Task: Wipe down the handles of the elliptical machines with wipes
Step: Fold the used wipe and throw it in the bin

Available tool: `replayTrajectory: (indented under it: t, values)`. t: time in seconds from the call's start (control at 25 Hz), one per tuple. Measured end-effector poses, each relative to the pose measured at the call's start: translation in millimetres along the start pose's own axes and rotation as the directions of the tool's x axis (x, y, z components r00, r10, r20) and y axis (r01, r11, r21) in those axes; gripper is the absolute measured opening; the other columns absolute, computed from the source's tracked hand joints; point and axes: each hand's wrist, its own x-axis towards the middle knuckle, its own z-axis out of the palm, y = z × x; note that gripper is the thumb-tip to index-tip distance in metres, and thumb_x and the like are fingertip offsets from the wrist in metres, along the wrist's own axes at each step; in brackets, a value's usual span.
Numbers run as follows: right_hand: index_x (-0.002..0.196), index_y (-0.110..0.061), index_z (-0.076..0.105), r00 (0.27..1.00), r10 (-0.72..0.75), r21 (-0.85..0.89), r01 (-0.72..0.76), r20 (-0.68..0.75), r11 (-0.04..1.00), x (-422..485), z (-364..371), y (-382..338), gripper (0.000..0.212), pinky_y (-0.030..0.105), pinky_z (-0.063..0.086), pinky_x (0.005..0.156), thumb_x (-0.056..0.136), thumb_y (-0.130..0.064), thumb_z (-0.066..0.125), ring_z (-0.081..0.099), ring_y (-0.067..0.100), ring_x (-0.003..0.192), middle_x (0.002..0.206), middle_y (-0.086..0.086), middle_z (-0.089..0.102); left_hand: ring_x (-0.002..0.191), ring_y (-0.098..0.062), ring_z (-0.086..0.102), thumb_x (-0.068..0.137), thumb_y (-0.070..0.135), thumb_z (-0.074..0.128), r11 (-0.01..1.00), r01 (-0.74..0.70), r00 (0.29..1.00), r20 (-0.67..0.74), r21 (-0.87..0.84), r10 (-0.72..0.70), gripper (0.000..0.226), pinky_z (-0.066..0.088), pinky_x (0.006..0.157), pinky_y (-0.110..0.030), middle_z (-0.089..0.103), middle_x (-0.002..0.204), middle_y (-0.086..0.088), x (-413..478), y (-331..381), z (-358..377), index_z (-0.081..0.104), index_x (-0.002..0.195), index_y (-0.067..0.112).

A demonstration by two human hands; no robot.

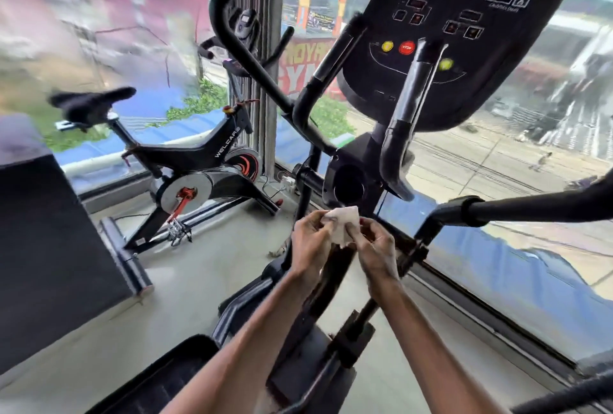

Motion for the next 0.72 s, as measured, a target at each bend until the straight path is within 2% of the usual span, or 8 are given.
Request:
replayTrajectory:
  t: [0.12, 0.16, 0.24, 0.32, 0.4, 0.48, 0.6, 0.72]
  values:
    - [0.099, -0.018, 0.075, 0.988, 0.039, 0.008, -0.041, 0.152, 0.999, -25, 11, 5, 0.016, 0.043, 0.06, 0.081, 0.089, -0.031, 0.077, 0.074, 0.026, 0.087, 0.095, 0.005, 0.079, 0.081, -0.023, 0.071, 0.096, 0.012, 0.068, 0.997, 0.067, 0.989, -0.132, -0.031, -0.07, 0.008, 0.06, 0.064, -0.036, 0.077, 0.089, -0.005, -35, 0, -29, 0.074, 0.095, 0.016]
    - [0.097, -0.019, 0.075, 0.976, 0.049, 0.004, -0.051, 0.212, 0.999, -35, 18, 8, 0.02, 0.045, 0.06, 0.082, 0.086, -0.035, 0.077, 0.075, 0.027, 0.088, 0.094, 0.004, 0.079, 0.081, -0.024, 0.072, 0.096, 0.012, 0.069, 0.997, 0.07, 0.981, -0.179, -0.045, -0.076, 0.006, 0.061, 0.066, -0.041, 0.077, 0.09, -0.007, -48, 0, -42, 0.074, 0.095, 0.015]
    - [0.094, -0.021, 0.074, 0.945, 0.063, 0.017, -0.072, 0.322, 0.997, -60, 39, 13, 0.013, 0.047, 0.061, 0.082, 0.087, -0.03, 0.079, 0.074, 0.026, 0.085, 0.091, 0.004, 0.079, 0.081, -0.024, 0.072, 0.094, 0.013, 0.072, 0.996, 0.079, 0.952, -0.294, -0.036, -0.086, 0.003, 0.061, 0.076, -0.049, 0.077, 0.088, -0.009, -76, 0, -75, 0.074, 0.091, 0.015]
    - [0.095, -0.02, 0.072, 0.894, 0.094, 0.064, -0.136, 0.439, 0.989, -87, 66, 14, 0.006, 0.047, 0.06, 0.078, 0.092, -0.018, 0.077, 0.072, 0.027, 0.086, 0.093, 0.008, 0.077, 0.082, -0.024, 0.069, 0.093, 0.013, 0.073, 0.995, 0.091, 0.916, -0.389, -0.034, -0.097, 0.001, 0.06, 0.077, -0.047, 0.074, 0.087, -0.007, -103, 0, -108, 0.072, 0.091, 0.013]
    - [0.097, -0.017, 0.07, 0.804, 0.113, 0.062, -0.183, 0.584, 0.981, -121, 99, 10, 0.005, 0.039, 0.059, 0.072, 0.095, -0.015, 0.074, 0.071, 0.027, 0.088, 0.096, 0.01, 0.077, 0.084, -0.026, 0.068, 0.092, 0.012, 0.073, 0.993, 0.076, 0.871, -0.479, -0.091, -0.111, 0.004, 0.06, 0.079, -0.05, 0.073, 0.089, -0.009, -137, 5, -150, 0.071, 0.095, 0.011]
    - [0.099, -0.014, 0.07, 0.686, 0.11, 0.046, -0.205, 0.72, 0.978, -162, 134, 8, 0.005, 0.032, 0.056, 0.068, 0.096, -0.01, 0.071, 0.069, 0.027, 0.087, 0.095, 0.011, 0.076, 0.082, -0.022, 0.067, 0.091, 0.012, 0.074, 0.988, 0.04, 0.819, -0.562, -0.146, -0.116, 0.012, 0.062, 0.073, -0.044, 0.072, 0.091, -0.008, -176, 14, -196, 0.07, 0.102, 0.009]
    - [0.1, -0.01, 0.072, 0.495, 0.092, 0.008, -0.195, 0.864, 0.981, -241, 184, 0, 0.008, 0.037, 0.059, 0.071, 0.097, -0.004, 0.067, 0.069, 0.025, 0.087, 0.095, 0.011, 0.076, 0.08, -0.014, 0.066, 0.091, 0.014, 0.076, 0.993, 0.003, 0.733, -0.675, -0.121, -0.085, 0.022, 0.06, 0.065, -0.032, 0.072, 0.09, -0.003, -247, 22, -267, 0.072, 0.111, 0.007]
    - [0.099, -0.007, 0.073, 0.341, 0.061, -0.001, -0.174, 0.938, 0.985, -326, 232, -7, 0.009, 0.044, 0.058, 0.076, 0.095, -0.001, 0.068, 0.068, 0.026, 0.085, 0.095, 0.014, 0.075, 0.069, -0.008, 0.064, 0.092, 0.013, 0.073, 0.997, 0.025, 0.634, -0.77, -0.066, -0.067, 0.011, 0.055, 0.056, -0.02, 0.071, 0.081, 0.0, -326, 23, -333, 0.074, 0.102, 0.007]
